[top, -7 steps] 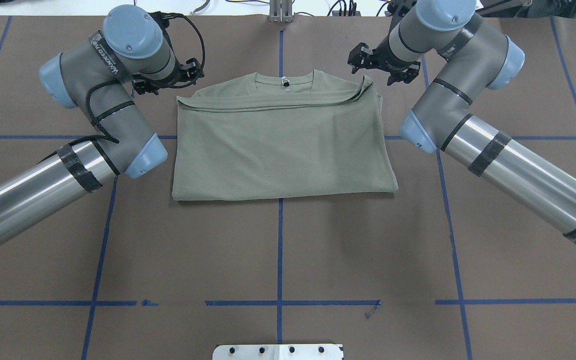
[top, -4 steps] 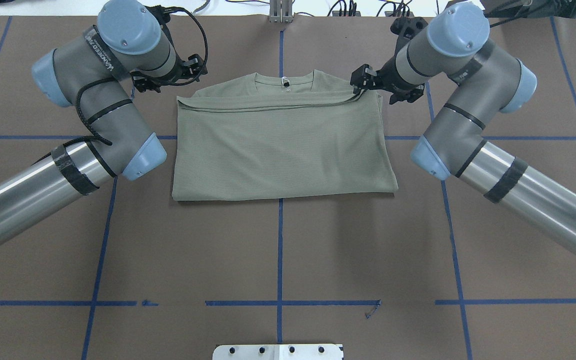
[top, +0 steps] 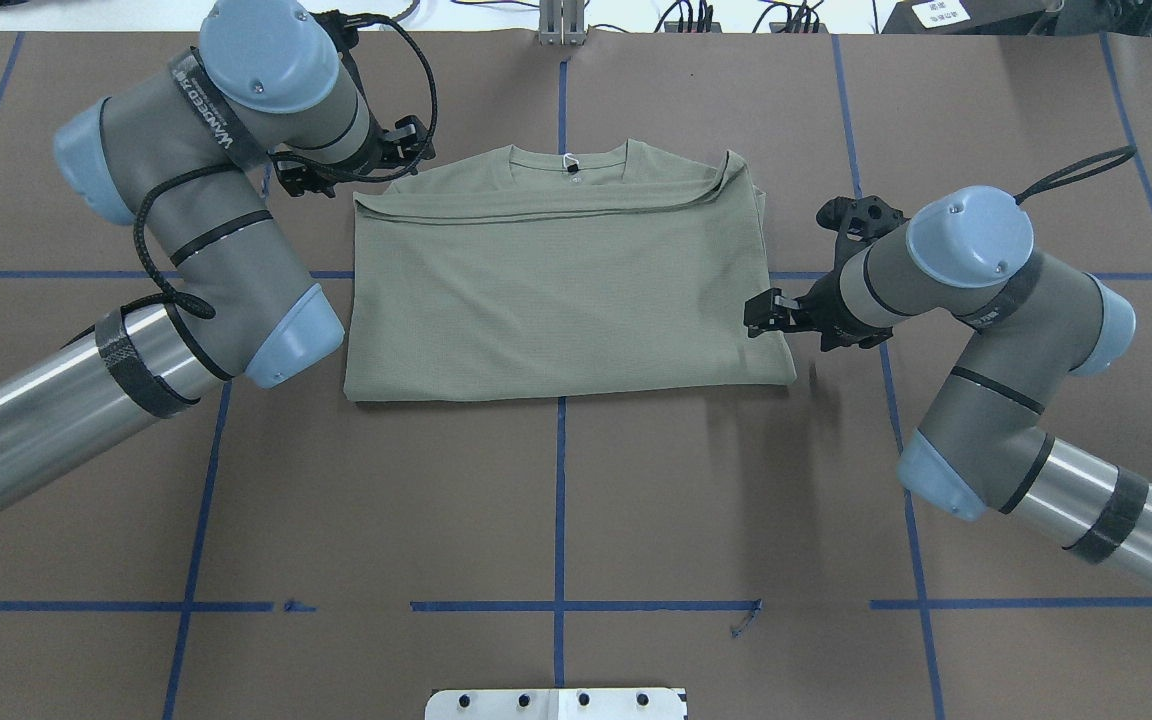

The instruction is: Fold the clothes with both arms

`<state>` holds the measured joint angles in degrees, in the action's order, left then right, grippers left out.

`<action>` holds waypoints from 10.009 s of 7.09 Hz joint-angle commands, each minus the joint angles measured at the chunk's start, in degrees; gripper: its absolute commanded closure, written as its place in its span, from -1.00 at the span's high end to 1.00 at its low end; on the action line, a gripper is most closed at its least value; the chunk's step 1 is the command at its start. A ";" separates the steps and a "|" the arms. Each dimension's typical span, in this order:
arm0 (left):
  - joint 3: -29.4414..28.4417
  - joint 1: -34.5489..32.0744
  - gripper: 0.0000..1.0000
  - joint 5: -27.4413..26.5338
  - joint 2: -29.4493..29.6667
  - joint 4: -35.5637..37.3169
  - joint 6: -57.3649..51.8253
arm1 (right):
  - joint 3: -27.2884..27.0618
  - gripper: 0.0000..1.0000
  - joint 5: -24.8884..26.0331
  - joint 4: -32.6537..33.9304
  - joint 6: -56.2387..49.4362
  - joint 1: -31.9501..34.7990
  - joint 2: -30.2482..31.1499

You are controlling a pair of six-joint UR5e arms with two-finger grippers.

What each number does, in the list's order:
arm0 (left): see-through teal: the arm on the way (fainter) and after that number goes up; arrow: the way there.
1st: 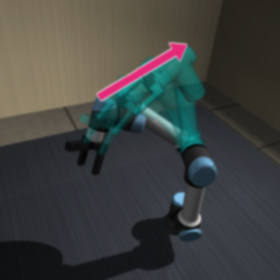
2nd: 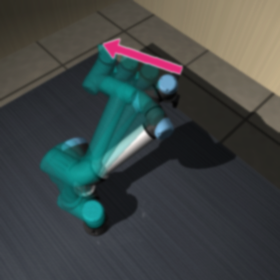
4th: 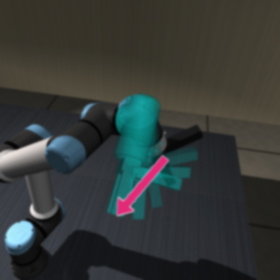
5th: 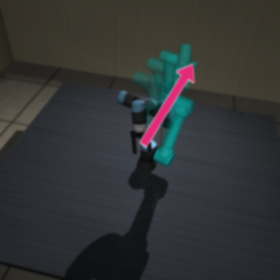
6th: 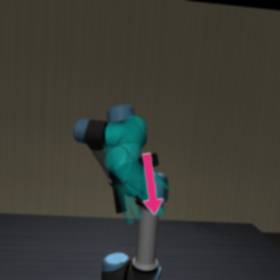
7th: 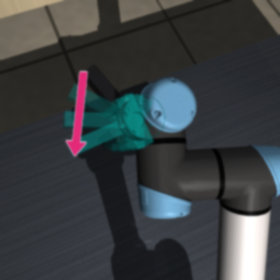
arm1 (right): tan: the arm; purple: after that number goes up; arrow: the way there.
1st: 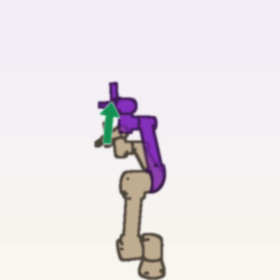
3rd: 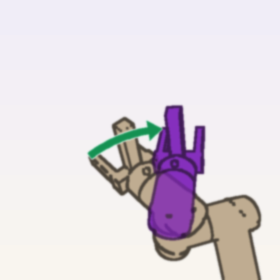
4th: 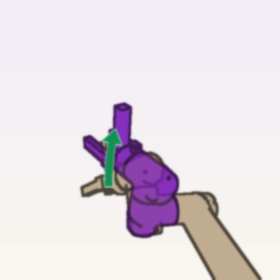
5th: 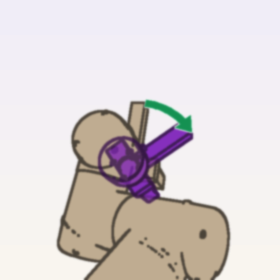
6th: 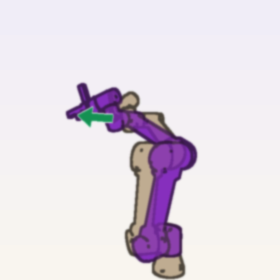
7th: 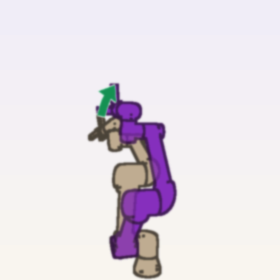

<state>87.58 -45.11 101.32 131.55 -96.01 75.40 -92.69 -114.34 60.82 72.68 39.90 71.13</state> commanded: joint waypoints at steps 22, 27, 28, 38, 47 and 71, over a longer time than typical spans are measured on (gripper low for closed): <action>8.20 3.69 1.00 0.02 -0.33 3.55 -0.08 | -34.31 1.00 -15.45 -3.05 4.05 -23.86 33.82; 14.29 23.53 1.00 0.02 -5.07 -1.08 22.97 | -33.52 1.00 -15.82 -7.91 3.87 -1.43 31.54; 13.33 26.10 1.00 -0.24 -5.25 -3.11 26.16 | -33.35 1.00 -15.82 -7.91 3.52 0.77 31.53; 8.13 26.12 0.51 -0.51 -6.74 -6.90 26.55 | -32.47 1.00 -15.29 -7.91 3.35 1.23 31.35; 8.05 19.03 -1.00 -0.59 -7.01 -6.11 23.40 | -30.37 1.00 -15.12 -7.91 3.35 1.67 29.52; 0.34 0.71 1.00 1.60 -6.63 -18.19 -6.32 | -22.01 1.00 -0.99 16.43 -6.30 -5.60 2.16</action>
<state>80.52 -45.73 102.91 128.56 -118.82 69.05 -115.14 -117.78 66.66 69.69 36.52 81.36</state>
